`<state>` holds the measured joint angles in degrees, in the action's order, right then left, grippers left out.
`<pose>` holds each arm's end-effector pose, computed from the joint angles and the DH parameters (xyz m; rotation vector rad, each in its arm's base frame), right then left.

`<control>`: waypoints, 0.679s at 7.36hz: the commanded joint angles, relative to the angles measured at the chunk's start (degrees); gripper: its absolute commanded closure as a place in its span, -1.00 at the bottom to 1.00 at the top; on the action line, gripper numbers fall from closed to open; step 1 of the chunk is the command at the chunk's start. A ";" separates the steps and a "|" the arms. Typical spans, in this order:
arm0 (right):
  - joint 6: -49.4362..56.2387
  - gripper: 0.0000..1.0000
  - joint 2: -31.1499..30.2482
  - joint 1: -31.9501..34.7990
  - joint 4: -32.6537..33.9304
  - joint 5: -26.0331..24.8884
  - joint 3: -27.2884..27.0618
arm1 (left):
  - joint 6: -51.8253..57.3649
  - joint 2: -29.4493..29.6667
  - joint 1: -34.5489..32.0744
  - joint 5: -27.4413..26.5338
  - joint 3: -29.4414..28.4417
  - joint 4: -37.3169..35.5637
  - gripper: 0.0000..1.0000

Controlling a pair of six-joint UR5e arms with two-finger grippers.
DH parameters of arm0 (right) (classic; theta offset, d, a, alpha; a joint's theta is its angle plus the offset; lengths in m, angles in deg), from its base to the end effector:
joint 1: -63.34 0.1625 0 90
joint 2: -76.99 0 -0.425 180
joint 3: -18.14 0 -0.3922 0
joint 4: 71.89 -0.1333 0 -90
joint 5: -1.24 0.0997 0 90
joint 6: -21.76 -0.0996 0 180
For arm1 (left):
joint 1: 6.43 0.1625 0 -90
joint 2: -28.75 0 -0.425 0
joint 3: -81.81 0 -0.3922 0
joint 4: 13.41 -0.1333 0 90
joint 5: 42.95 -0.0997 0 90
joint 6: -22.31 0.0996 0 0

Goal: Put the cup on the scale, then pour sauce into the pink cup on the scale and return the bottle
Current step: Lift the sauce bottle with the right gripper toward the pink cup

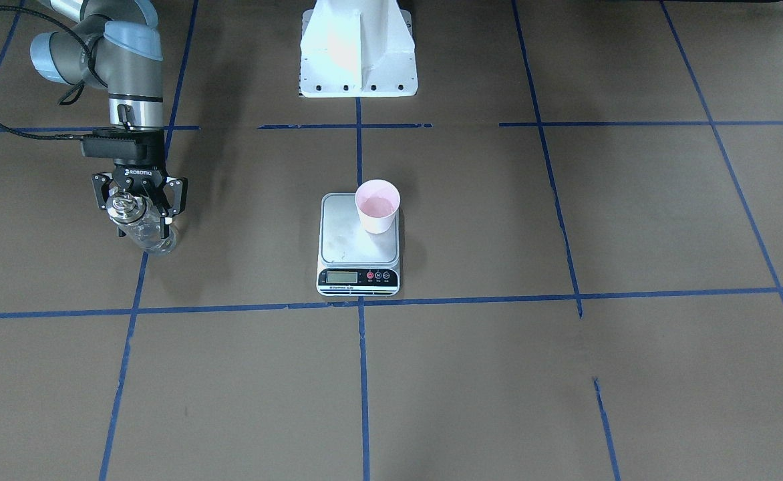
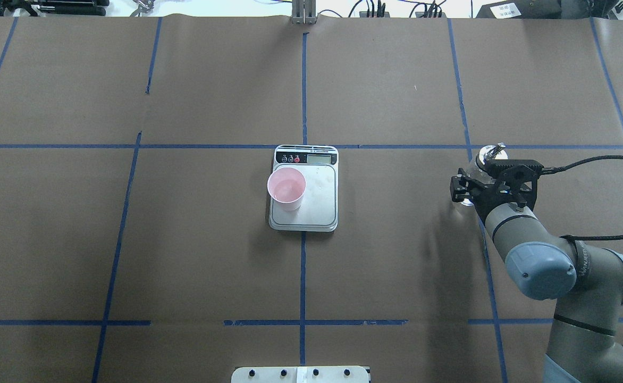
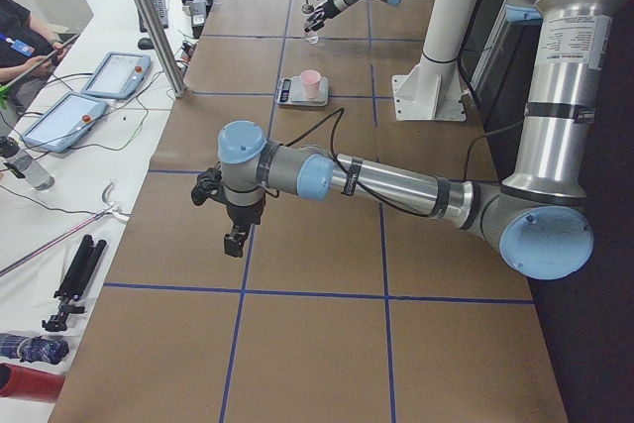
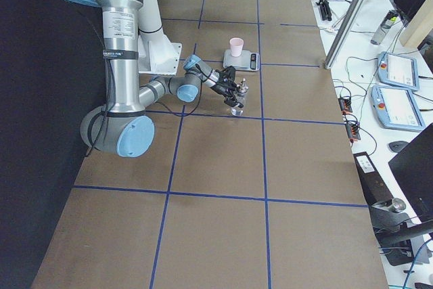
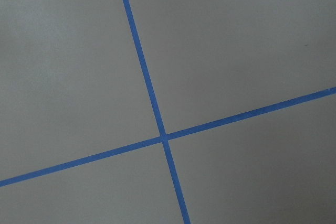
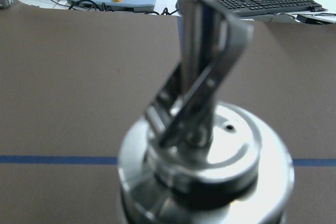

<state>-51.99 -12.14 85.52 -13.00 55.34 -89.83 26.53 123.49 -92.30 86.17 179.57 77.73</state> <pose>-0.3939 -0.3676 0.4364 0.8328 -0.6043 0.3671 -0.0319 -0.5368 0.5527 0.2297 0.6806 0.2207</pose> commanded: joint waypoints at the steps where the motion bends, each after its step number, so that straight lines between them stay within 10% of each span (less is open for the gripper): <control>1: 0.27 1.00 2.01 -0.12 0.00 -3.55 -2.05 | 0.00 0.00 0.00 0.00 -0.02 0.00 -1.00; 5: 1.85 1.00 19.37 -7.59 14.24 -14.16 -1.36 | 0.00 0.00 0.00 1.49 0.07 -0.26 -1.00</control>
<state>-50.58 0.13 79.93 -6.84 45.47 -91.50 26.55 123.49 -92.30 87.01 179.67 77.55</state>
